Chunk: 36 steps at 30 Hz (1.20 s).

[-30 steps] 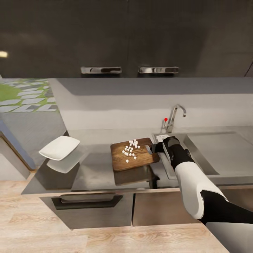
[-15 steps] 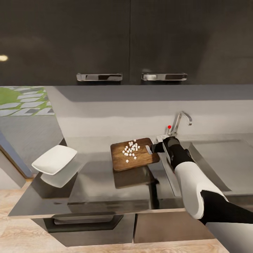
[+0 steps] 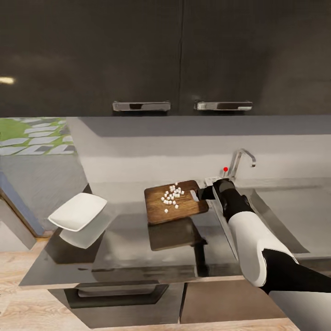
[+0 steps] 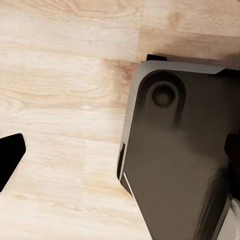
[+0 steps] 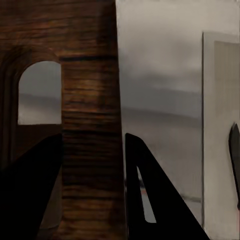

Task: In the kitchen, take the Vidalia onion out of the sink, dice it on the chopping board with the paring knife, put the diced onion into the bowl on the countertop, then place both the paring knife and the chopping board into the sink.

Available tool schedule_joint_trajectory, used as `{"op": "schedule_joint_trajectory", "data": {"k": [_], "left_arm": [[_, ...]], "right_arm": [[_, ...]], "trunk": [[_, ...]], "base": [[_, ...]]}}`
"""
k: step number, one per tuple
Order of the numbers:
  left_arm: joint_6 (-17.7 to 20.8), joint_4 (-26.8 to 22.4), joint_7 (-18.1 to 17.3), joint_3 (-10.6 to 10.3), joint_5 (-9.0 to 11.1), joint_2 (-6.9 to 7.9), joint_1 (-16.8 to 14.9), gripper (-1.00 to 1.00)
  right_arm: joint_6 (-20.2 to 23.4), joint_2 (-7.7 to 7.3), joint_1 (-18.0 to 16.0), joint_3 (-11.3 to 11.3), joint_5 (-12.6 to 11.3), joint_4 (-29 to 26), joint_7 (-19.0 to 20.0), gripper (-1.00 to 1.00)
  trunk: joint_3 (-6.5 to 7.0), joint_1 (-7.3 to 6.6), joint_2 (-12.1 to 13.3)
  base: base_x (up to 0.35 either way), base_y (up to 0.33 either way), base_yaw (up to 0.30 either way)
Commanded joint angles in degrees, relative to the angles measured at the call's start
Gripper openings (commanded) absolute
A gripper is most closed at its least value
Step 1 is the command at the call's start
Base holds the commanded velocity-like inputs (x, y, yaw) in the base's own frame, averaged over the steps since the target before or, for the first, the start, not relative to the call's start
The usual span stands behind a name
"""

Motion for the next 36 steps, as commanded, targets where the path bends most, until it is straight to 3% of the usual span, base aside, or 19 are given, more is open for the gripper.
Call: {"op": "schedule_joint_trajectory", "data": {"k": [1, 36], "left_arm": [[-0.4, 0.2, 0.0, -0.5, 0.3, -0.02, -0.1, 1.0], [-0.4, 0.2, 0.0, -0.5, 0.3, -0.02, -0.1, 1.0]], "right_arm": [[0.1, 0.1, -0.1, -0.4, 0.5, -0.1, 0.4, -1.0], [0.2, 0.11, -0.1, -0.4, 0.4, -0.1, 0.4, -1.0]], "trunk": [[-0.03, 0.04, -0.1], [3.13, 0.04, -0.1]], "base": [[0.0, 0.291, 0.0], [-0.01, 0.302, 0.0]]}}
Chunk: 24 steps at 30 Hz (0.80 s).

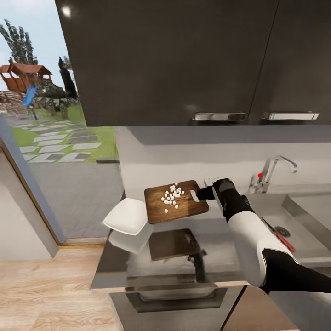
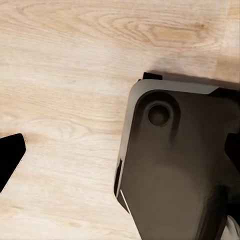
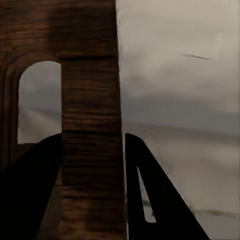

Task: In the kitchen, take the Vidalia onion out of the sink, dice it on the chopping board with the paring knife, put the diced onion into the bowl on the countertop, then place both the paring knife and the chopping board into the sink.

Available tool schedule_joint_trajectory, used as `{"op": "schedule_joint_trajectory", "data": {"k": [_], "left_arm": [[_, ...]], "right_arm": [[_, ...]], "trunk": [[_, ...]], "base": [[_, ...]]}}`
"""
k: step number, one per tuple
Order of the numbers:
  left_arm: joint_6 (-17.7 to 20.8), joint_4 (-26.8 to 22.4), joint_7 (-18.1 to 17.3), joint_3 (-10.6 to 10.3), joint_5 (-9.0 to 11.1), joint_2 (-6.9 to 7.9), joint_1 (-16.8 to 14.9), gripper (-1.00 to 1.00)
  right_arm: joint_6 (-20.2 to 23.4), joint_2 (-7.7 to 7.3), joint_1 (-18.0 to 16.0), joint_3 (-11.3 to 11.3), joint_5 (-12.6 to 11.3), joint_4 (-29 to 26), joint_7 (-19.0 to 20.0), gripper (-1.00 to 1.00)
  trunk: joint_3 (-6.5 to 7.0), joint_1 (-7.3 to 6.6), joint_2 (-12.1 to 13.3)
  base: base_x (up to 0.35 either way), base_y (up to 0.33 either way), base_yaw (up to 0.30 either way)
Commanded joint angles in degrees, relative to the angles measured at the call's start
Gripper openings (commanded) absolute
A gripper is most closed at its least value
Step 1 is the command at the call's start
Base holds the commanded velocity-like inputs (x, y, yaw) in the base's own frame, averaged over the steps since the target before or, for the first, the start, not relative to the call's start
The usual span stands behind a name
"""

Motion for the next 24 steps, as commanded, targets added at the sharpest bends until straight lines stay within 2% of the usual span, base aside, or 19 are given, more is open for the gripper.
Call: {"op": "schedule_joint_trajectory", "data": {"k": [1, 13, 24], "left_arm": [[-0.3, 0.2, 0.0, -0.5, 0.3, -0.02, -0.1, 1.0], [-0.3, 0.2, 0.0, -0.5, 0.3, -0.02, -0.1, 1.0], [-0.3, 0.2, 0.0, -0.5, 0.3, -0.02, -0.1, 1.0]], "right_arm": [[0.2, 0.09, -0.1, -0.5, 0.4, -0.1, 0.4, -1.0], [0.2, 0.18, -0.1, -0.5, 0.4, 0.0, 0.4, -1.0], [0.1, 0.27, -0.1, -0.5, 0.4, 0.1, 0.4, -1.0]], "trunk": [[-0.04, 0.03, -0.1], [0.77, 0.03, -0.1], [0.92, 0.03, -0.1]], "base": [[-0.067, 0.247, 0.0], [0.015, 0.258, 0.0], [0.209, 0.2, 0.0]]}}
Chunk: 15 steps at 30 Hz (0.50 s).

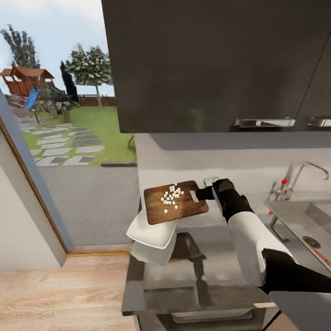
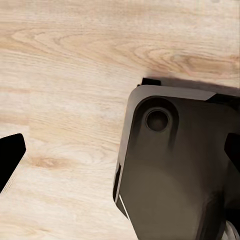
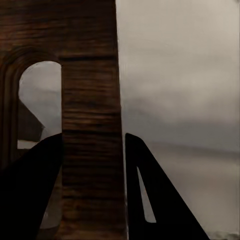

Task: In the kitchen, take the Vidalia onion out of the sink, dice it on the chopping board with the paring knife, put the diced onion into the bowl on the countertop, then place both the paring knife and the chopping board into the sink.

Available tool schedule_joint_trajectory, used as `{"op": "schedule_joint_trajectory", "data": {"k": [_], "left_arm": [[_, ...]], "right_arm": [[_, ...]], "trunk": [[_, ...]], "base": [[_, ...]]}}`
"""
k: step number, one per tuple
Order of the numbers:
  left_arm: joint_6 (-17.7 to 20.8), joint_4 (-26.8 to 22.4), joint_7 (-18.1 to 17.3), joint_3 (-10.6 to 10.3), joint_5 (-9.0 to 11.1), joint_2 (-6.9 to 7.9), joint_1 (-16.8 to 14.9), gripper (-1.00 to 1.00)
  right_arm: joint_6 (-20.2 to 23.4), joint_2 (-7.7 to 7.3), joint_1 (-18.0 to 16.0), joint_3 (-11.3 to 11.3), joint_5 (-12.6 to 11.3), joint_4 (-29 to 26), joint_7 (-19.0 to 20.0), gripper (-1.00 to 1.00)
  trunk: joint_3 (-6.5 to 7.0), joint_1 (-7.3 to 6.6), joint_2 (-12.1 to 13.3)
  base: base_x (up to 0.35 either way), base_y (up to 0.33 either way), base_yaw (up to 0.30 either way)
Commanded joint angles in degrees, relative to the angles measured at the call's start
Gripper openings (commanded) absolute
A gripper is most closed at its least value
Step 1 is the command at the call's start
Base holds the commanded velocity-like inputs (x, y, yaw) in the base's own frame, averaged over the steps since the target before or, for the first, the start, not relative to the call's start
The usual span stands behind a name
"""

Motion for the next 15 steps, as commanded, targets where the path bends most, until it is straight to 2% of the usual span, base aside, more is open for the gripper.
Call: {"op": "schedule_joint_trajectory", "data": {"k": [1, 8, 15], "left_arm": [[-0.3, 0.2, 0.0, -0.5, 0.3, -0.02, -0.1, 1.0], [-0.2, 0.2, 0.0, -0.5, 0.3, -0.02, -0.1, 1.0], [-0.2, 0.2, 0.0, -0.5, 0.3, -0.02, -0.1, 1.0]], "right_arm": [[0.2, 0.1, -0.1, -0.5, 0.3, -0.1, 0.5, -1.0], [0.2, 0.1, -0.1, -0.4, 0.3, 1.2, 0.5, -1.0], [0.2, 0.1, -0.1, -0.5, 0.3, 1.4, 0.5, -1.0]], "trunk": [[-0.13, 0.06, -0.1], [-0.13, 0.06, -0.1], [-0.13, 0.06, -0.1]], "base": [[0.251, 0.197, 0.0], [0.232, 0.179, 0.0], [0.027, 0.021, 0.0]]}}
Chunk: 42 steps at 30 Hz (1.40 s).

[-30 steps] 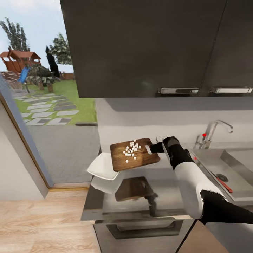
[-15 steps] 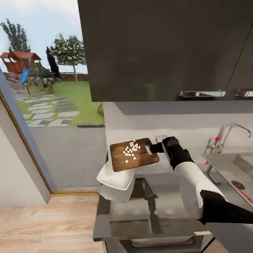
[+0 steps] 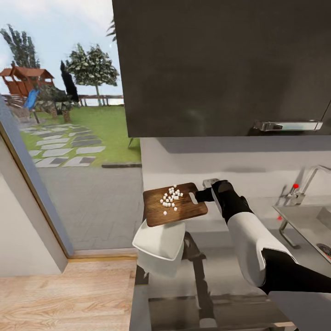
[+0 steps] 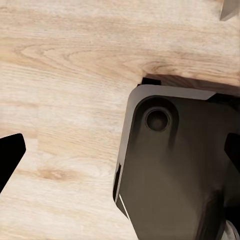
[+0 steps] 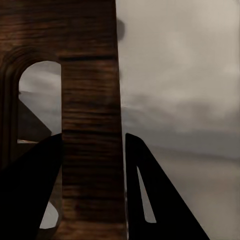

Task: In the kitchen, take the Vidalia onion out of the sink, dice it on the chopping board with the paring knife, put the diced onion into the bowl on the countertop, then place both the paring knife and the chopping board into the sink.

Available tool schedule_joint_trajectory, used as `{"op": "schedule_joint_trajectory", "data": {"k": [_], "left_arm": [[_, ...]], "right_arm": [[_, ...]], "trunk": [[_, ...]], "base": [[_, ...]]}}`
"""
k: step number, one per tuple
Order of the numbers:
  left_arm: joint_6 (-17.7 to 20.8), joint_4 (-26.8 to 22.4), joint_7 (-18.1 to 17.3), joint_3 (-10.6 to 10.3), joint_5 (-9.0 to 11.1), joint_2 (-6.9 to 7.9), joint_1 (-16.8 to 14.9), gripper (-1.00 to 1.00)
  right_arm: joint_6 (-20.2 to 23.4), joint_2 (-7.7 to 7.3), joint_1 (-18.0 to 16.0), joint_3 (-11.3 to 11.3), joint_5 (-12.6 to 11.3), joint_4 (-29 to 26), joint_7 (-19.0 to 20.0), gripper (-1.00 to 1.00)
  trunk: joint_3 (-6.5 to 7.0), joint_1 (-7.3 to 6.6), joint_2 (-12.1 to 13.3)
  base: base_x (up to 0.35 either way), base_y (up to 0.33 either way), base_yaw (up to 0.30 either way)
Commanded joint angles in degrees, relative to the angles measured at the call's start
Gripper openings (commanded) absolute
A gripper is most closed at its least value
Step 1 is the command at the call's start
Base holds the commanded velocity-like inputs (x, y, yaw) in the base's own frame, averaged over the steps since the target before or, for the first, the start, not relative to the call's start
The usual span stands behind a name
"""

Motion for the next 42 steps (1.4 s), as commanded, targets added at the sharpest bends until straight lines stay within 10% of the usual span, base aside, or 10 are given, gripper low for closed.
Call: {"op": "schedule_joint_trajectory", "data": {"k": [1, 42], "left_arm": [[-0.4, 0.2, 0.0, -0.5, 0.3, -0.02, -0.1, 1.0], [-0.4, 0.2, 0.0, -0.5, 0.3, -0.02, -0.1, 1.0]], "right_arm": [[0.2, 0.07, -0.1, -0.4, 0.6, -0.1, 0.5, -1.0], [-8.3, -0.02, -0.1, -0.4, 0.6, 1.5, 0.5, -1.0]], "trunk": [[-0.13, 0.04, -0.1], [-0.13, 0.04, -0.1]], "base": [[0.001, 0.001, 0.0], [0.0, 0.0, 0.0]]}}
